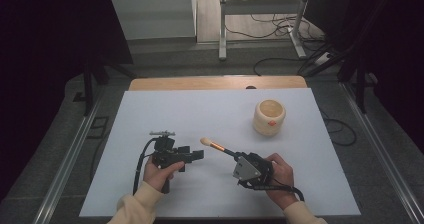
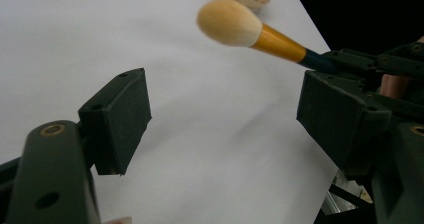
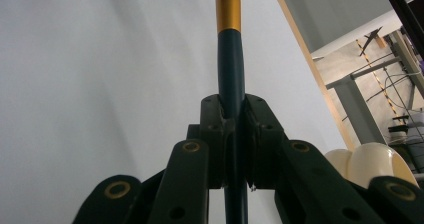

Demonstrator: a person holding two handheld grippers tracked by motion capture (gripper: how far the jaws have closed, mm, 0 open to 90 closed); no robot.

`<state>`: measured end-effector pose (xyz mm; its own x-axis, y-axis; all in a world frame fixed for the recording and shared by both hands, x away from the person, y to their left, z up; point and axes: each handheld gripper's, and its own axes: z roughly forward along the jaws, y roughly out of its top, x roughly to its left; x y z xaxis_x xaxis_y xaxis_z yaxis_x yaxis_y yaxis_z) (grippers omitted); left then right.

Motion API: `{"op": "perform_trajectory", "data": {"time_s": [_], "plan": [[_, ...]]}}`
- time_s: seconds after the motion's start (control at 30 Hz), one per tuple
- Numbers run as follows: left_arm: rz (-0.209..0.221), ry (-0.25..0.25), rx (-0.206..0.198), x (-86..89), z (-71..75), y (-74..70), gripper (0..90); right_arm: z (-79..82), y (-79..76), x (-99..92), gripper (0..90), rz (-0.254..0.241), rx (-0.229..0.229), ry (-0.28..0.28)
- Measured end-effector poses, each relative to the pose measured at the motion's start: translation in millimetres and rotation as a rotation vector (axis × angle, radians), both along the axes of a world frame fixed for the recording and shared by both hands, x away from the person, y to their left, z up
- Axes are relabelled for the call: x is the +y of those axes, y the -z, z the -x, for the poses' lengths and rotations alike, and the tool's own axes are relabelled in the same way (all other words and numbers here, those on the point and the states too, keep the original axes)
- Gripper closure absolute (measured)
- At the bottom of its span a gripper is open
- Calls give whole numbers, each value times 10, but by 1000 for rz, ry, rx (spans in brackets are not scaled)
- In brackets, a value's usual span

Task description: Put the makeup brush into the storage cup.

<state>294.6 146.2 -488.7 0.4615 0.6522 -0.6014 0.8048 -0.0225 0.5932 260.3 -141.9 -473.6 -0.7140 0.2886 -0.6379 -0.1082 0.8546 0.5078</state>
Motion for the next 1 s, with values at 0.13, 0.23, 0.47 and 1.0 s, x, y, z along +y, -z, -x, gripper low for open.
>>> {"op": "perform_trajectory", "data": {"time_s": [0.13, 0.23, 0.47, 1.0], "plan": [[48, -7, 11, 0, 2, 14, 224, -9, -6, -8, 805, -22, -7, 7], [98, -2, 20, -17, 6, 31, 227, -9, -15, -13, 805, -48, -2, 18], [153, -1, -12, -102, 41, 50, 231, -7, -21, -8, 805, -75, 1, 20], [319, 10, -29, -349, 51, 167, 260, 11, -21, 26, 805, -114, 4, 16]]}}
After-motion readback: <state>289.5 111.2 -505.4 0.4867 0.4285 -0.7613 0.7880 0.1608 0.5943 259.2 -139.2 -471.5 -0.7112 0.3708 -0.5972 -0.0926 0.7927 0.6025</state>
